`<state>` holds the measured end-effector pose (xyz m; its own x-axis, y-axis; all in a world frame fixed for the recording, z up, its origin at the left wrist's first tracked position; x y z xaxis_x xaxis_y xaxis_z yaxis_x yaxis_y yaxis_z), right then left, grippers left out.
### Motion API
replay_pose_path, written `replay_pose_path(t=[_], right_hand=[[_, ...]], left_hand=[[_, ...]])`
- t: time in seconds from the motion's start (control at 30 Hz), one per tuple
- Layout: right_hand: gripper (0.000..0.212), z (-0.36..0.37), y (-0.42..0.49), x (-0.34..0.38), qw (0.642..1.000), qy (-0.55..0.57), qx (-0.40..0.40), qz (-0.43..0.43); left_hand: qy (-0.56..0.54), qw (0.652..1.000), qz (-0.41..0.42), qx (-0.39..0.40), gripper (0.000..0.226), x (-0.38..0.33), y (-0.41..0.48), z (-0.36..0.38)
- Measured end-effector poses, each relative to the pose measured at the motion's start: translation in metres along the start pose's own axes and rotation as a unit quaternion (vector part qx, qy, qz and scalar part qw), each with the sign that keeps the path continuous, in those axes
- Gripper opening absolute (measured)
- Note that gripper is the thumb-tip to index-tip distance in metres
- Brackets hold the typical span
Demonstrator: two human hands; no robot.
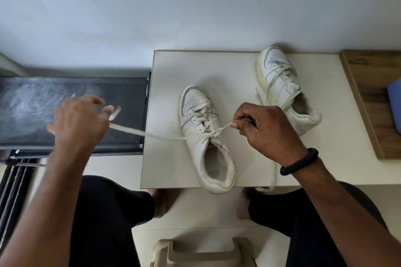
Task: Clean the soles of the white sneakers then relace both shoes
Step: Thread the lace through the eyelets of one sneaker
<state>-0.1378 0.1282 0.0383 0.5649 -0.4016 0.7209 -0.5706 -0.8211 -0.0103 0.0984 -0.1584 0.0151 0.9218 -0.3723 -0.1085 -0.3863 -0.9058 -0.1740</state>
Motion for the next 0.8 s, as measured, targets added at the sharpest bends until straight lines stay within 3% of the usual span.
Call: replay_pose_path(t=[0.03, 0.1, 0.17, 0.2, 0.27, 0.43, 0.53, 0.8], right_hand=[[0.011, 0.001, -0.001, 0.002, 1.000, 0.010, 0.000, 0.003], [0.011, 0.005, -0.004, 0.007, 0.999, 0.045, 0.003, 0.012], [0.011, 0.012, -0.010, 0.012, 0.996, 0.081, 0.008, 0.029], [0.011, 0.015, -0.013, 0.013, 0.995, 0.092, 0.009, 0.039], [0.011, 0.020, -0.019, 0.014, 0.993, 0.104, 0.001, 0.057], [0.012, 0.018, -0.020, 0.009, 0.987, 0.140, 0.011, 0.083], [0.011, 0.016, -0.017, 0.009, 0.987, 0.141, 0.021, 0.077], [0.011, 0.015, -0.016, 0.010, 0.987, 0.148, 0.026, 0.060]], left_hand=[[-0.004, 0.998, 0.052, -0.027, 0.030, -0.012, -0.004, -0.001], [-0.117, 0.968, 0.216, -0.057, 0.024, -0.052, -0.025, -0.009], [-0.233, 0.909, 0.342, 0.057, 0.018, -0.097, -0.060, -0.008], [-0.242, 0.883, 0.385, 0.117, 0.016, -0.113, -0.075, -0.001], [-0.211, 0.859, 0.439, 0.157, 0.020, -0.130, -0.092, 0.017], [-0.231, 0.860, 0.416, 0.185, 0.017, -0.128, -0.083, 0.030], [-0.246, 0.857, 0.428, 0.144, 0.008, -0.132, -0.082, 0.028], [-0.168, 0.884, 0.406, 0.159, 0.011, -0.131, -0.085, 0.030]])
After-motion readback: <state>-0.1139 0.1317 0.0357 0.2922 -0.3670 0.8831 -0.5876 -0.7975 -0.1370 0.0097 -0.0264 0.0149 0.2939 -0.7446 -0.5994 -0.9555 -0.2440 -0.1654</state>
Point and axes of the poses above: each hand's wrist, its own y-axis towards the middle knuckle, its own z-axis out of the palm, x = y × z, the point moved 4 cm from there along y, towards the middle knuckle, and after that the axes turned 8 degrees about y, right-handed, at the moved point
